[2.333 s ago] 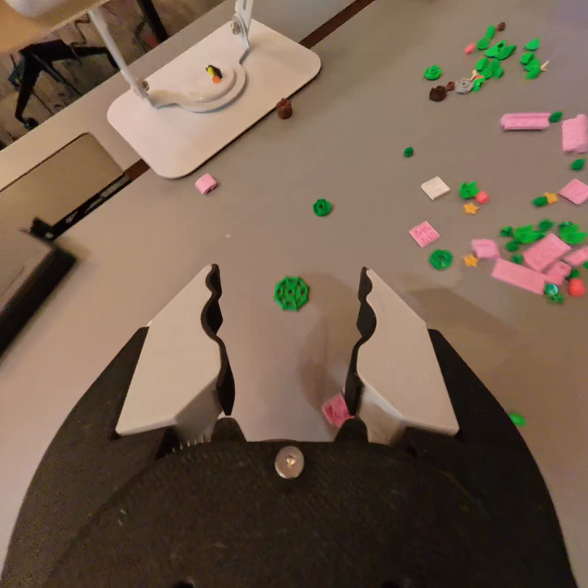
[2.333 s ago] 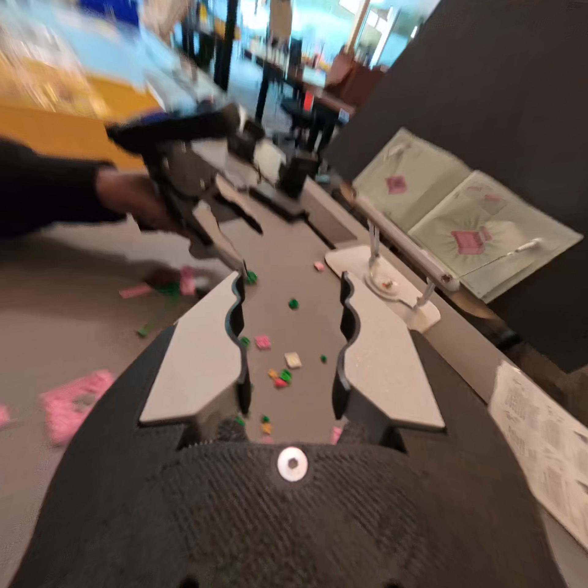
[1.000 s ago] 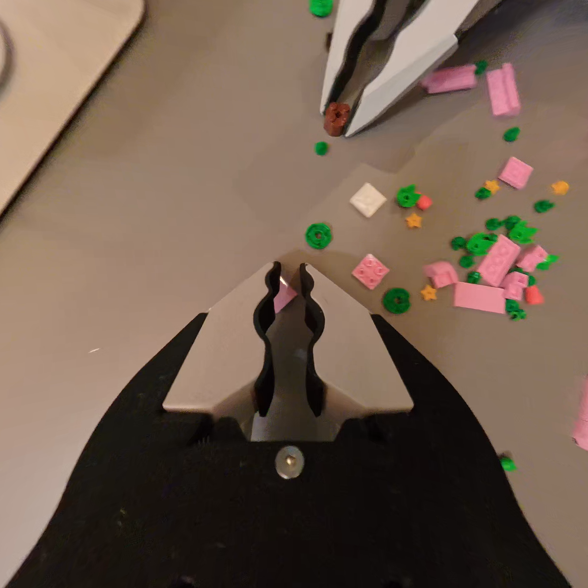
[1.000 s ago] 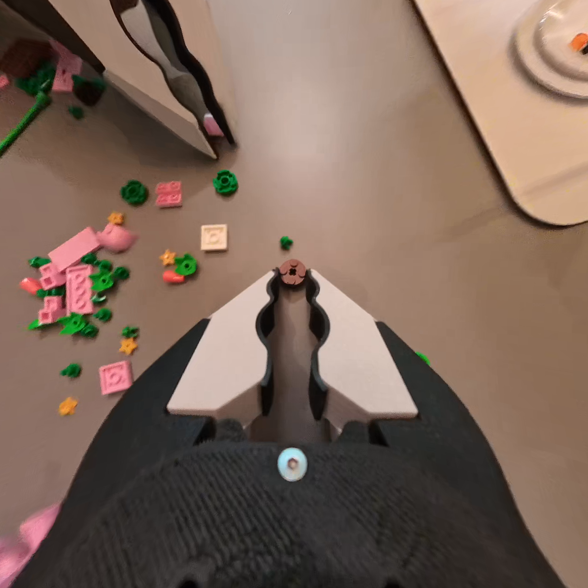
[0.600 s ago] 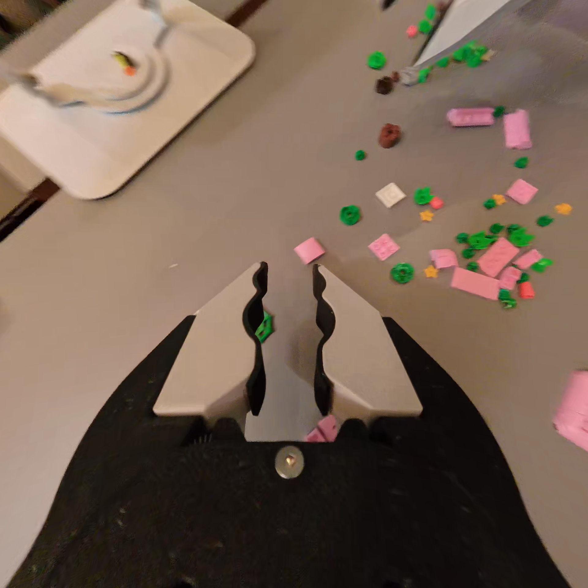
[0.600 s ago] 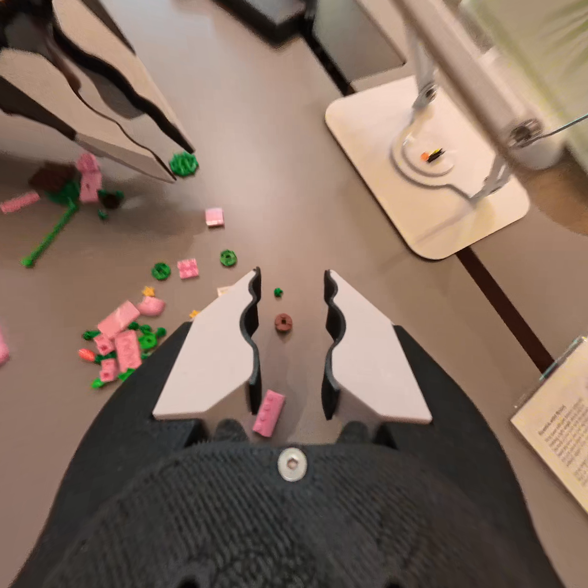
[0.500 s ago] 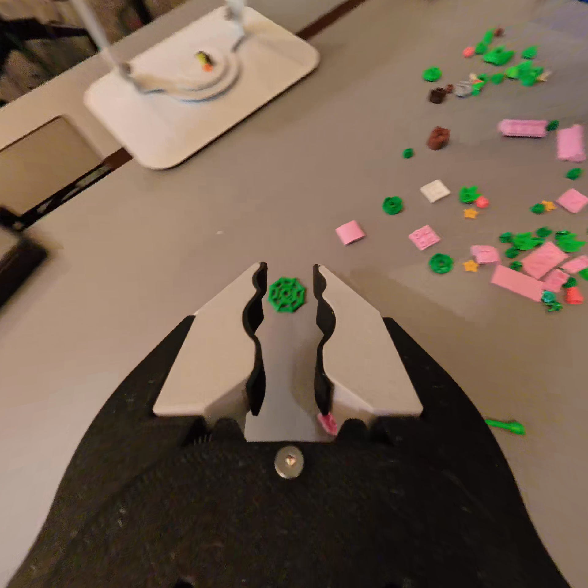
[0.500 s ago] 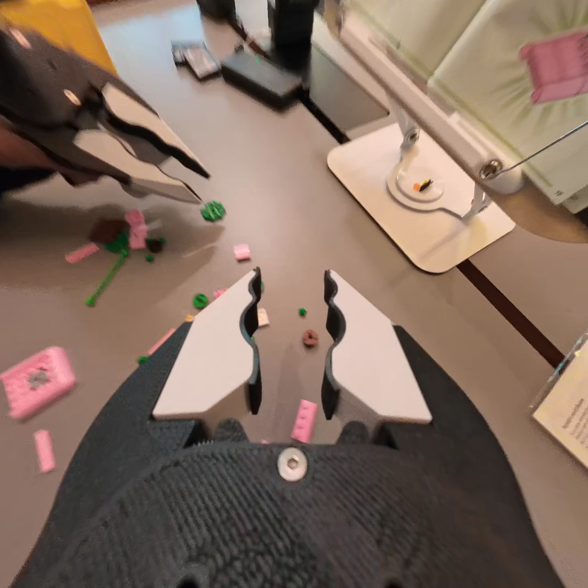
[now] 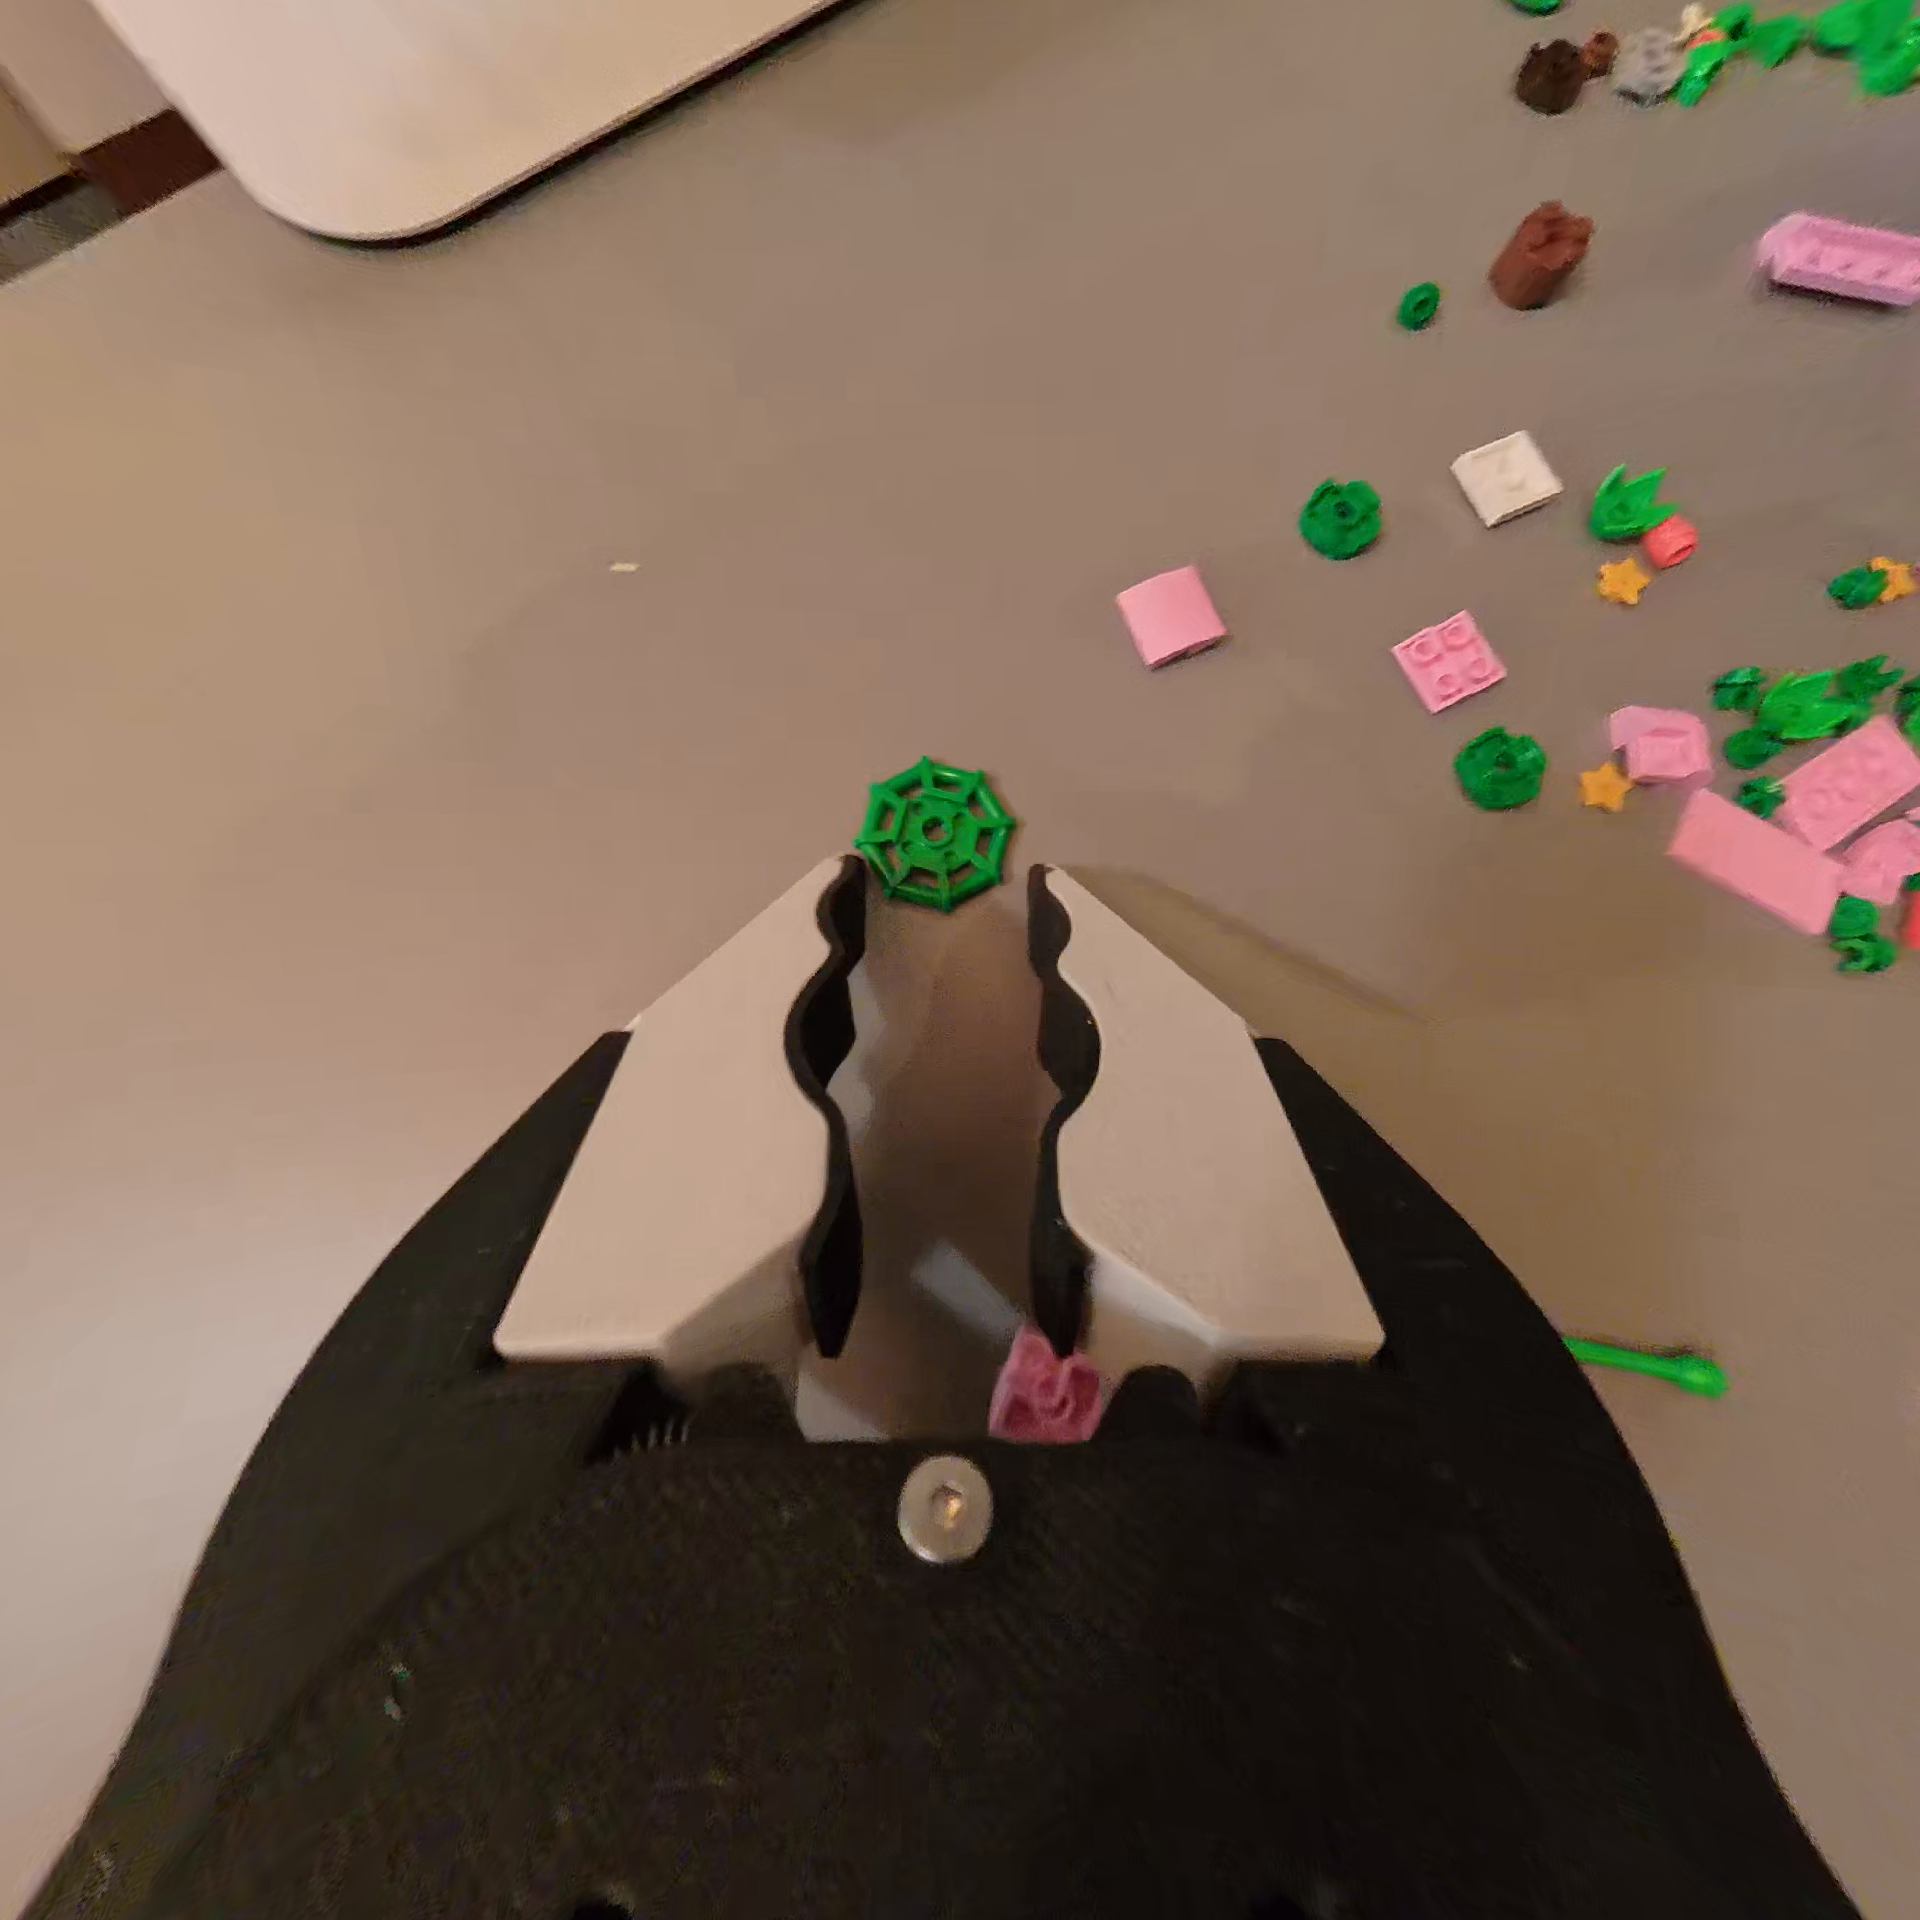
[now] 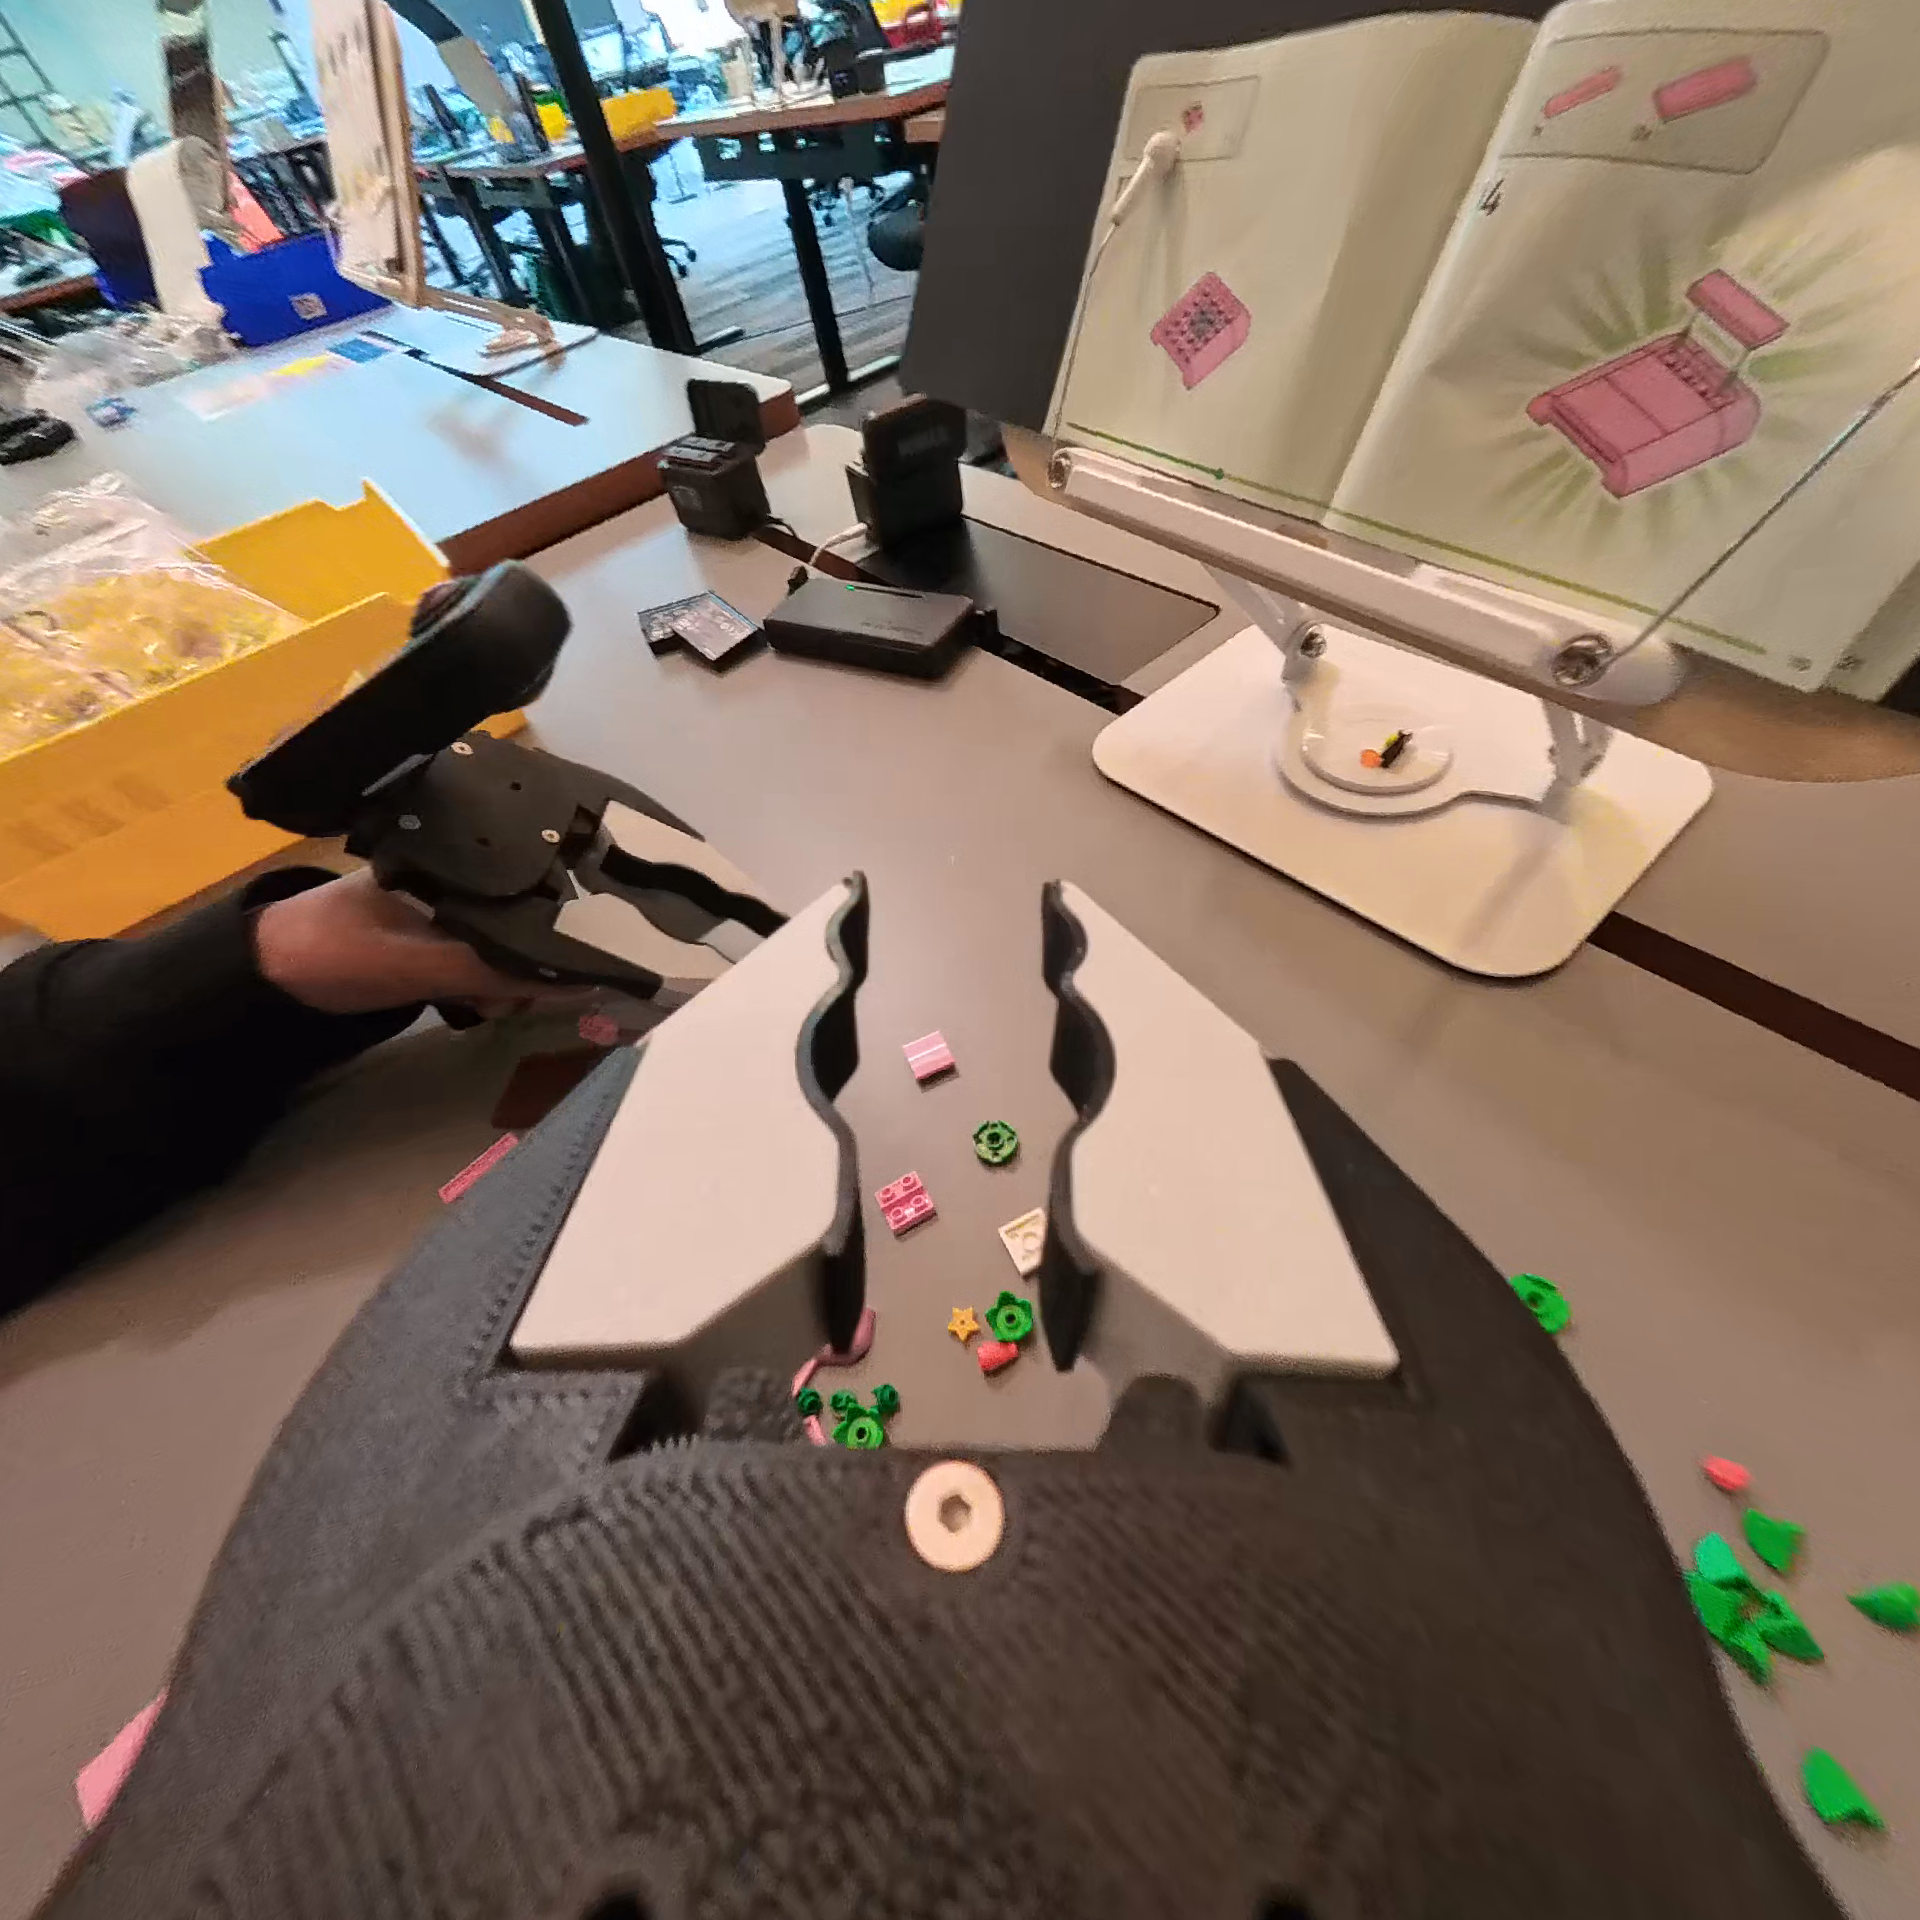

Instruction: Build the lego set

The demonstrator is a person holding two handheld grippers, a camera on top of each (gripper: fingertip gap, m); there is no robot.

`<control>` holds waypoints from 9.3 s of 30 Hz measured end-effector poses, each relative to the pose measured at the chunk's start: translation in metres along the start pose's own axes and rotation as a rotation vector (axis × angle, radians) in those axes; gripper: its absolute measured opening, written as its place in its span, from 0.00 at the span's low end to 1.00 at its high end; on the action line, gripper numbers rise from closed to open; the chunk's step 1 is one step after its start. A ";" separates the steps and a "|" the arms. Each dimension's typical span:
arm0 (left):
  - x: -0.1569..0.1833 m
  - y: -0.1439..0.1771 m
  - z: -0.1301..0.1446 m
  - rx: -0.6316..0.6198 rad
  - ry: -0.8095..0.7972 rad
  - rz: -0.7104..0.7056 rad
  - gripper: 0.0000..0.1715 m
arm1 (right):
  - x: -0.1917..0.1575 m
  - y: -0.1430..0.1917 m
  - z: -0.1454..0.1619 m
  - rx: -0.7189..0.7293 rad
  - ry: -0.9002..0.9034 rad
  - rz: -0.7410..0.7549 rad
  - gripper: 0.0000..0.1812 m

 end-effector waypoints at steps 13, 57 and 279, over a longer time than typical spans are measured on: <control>0.021 0.035 -0.005 0.277 0.046 0.050 0.14 | -0.067 0.017 0.087 0.125 0.004 0.033 0.16; 0.101 0.049 0.033 0.531 -0.140 0.385 0.29 | -0.098 0.075 0.162 0.226 -0.126 -0.268 0.32; 0.131 0.024 0.063 -0.079 -0.467 0.542 0.00 | -0.103 -0.018 0.149 -0.494 0.304 -0.532 0.20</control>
Point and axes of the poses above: each gripper's, where its closed fingertips meet, y back along the fingers, z out of its underside, x = y × z across the jaws, the point moved 10 cm from there along y, back along the fingers, and after that the axes turned 13 degrees about -x, right-handed, at the moved point
